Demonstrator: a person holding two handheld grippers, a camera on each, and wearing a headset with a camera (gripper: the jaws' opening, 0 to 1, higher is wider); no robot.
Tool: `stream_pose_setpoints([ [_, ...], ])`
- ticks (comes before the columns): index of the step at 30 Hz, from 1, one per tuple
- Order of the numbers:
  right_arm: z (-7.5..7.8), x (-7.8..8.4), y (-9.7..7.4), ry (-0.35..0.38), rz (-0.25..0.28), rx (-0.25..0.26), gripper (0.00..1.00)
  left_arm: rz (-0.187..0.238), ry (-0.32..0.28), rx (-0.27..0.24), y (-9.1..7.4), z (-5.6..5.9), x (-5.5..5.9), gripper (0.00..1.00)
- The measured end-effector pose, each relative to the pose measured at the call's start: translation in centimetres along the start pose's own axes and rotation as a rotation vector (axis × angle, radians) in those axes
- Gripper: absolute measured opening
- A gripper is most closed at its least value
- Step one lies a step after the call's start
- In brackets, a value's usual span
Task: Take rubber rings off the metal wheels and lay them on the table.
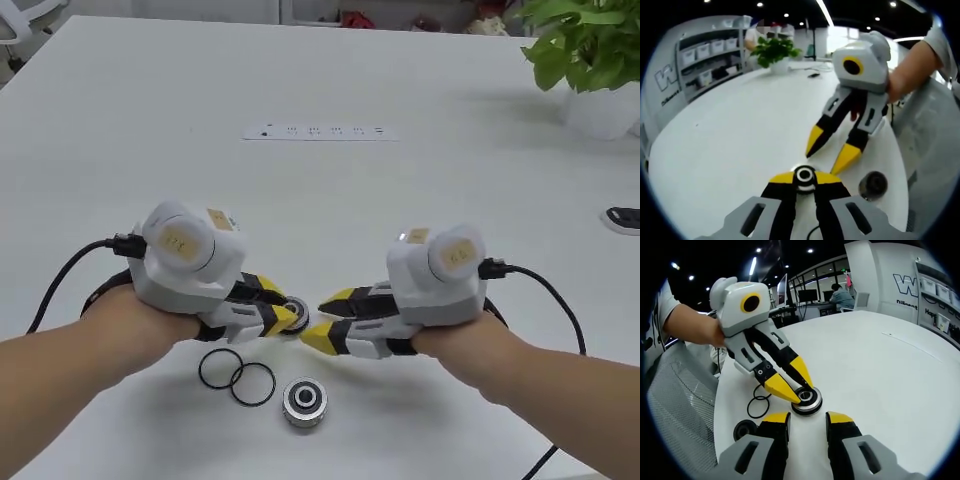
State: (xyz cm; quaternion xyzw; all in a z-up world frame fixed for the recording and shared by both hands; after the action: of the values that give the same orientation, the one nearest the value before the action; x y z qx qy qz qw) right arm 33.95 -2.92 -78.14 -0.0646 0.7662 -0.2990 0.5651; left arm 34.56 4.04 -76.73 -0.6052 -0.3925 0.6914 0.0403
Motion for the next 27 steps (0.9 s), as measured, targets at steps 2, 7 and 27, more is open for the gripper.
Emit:
stream_pose_setpoints([
  [2,-0.1,-0.1,0.1,0.001,0.001,-0.001,0.25,0.002,-0.001,-0.002,0.0,0.0,0.0,0.14],
  [7,-0.3,-0.3,0.6,-0.003,0.003,-0.006,0.25,0.003,-0.001,-0.005,0.1,0.0,0.1,0.14],
  [27,-0.1,-0.3,1.1,-0.013,-0.004,0.01,0.21,0.009,-0.004,-0.011,0.2,0.1,0.0,0.14],
])
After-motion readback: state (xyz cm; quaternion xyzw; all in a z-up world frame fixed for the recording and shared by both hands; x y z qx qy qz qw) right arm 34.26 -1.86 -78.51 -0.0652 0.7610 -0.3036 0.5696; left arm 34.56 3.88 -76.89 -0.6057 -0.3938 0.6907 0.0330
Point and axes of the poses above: the centre of the closed fingertips' face, and the gripper's own axes: y roughly forward along the fingers, z roughly to its right, x roughly out of its underside, the point moved 4 cm from there along -y, roughly backward along the fingers, and after that the axes turned 4 degrees about -x, right-handed, at the moved point
